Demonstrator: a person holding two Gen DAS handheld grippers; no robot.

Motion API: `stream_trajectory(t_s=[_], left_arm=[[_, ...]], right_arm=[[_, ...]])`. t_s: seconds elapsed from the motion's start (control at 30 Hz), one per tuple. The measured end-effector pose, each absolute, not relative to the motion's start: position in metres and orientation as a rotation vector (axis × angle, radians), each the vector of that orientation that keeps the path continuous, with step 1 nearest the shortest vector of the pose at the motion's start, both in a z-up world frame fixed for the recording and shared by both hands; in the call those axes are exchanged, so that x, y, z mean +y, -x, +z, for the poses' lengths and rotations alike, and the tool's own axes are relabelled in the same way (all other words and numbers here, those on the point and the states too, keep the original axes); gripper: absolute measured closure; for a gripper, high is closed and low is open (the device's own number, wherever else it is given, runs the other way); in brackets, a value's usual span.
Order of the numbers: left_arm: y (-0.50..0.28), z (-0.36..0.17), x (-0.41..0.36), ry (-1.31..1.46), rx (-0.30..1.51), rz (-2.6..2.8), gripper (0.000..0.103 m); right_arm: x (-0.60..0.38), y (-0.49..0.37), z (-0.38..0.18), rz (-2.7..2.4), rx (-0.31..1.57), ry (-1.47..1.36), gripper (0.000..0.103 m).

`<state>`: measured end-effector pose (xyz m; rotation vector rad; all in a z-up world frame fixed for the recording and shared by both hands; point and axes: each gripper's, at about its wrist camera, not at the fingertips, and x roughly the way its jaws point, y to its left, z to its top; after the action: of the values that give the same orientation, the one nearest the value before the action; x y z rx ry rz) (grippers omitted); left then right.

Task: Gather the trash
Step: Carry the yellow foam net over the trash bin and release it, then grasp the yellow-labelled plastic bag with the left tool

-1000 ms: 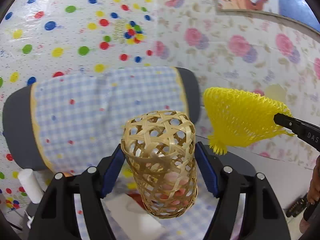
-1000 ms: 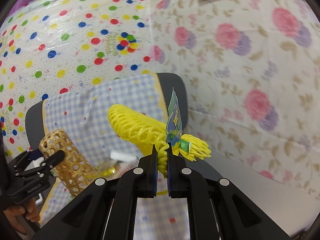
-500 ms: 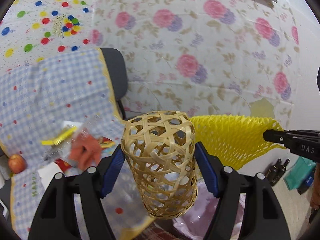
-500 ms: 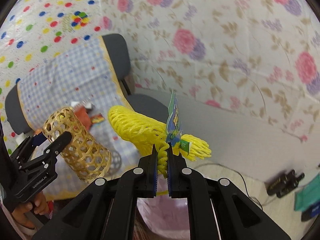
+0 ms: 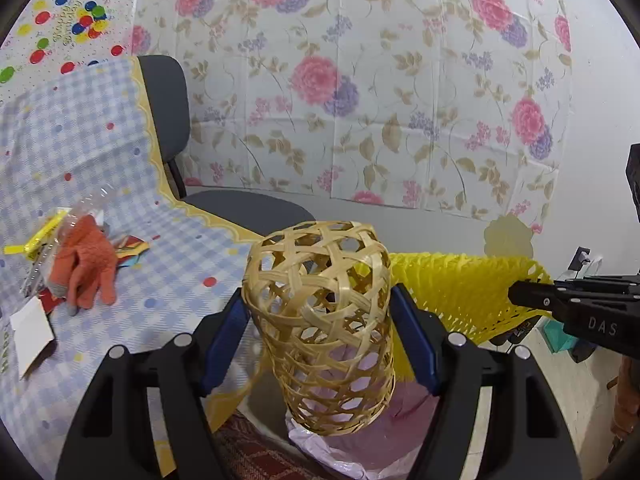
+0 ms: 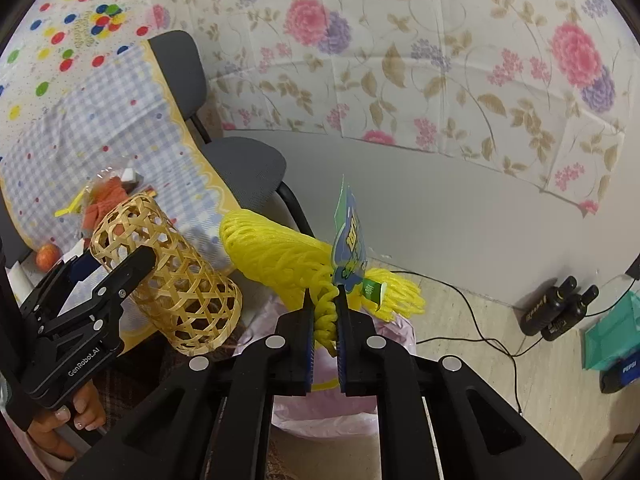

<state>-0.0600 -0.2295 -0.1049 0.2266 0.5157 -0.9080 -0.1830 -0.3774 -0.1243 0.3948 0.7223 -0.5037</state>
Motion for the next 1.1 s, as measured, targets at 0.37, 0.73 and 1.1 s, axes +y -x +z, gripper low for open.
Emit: stream_trajectory(t_s=[0.37,0.73,1.1], left_arm=[[0.052,-0.149,-0.268,-0.314,0.593,-0.946,0.022],[0.025,-0.138,-0.239,-0.28,0.625,-0.853,0.017],[0.008,-0.103,-0.165,-0.221,0.622,-0.69,0.017]], right_arm=[[-0.397,0.161,-0.179,-0.495,0.839,-0.47,0.088],[-0.405,0.151,-0.183,-0.489,0.851,-0.48,0.058],[-0.362,0.13,-0.101,-0.371,0.627,-0.311,0.07]])
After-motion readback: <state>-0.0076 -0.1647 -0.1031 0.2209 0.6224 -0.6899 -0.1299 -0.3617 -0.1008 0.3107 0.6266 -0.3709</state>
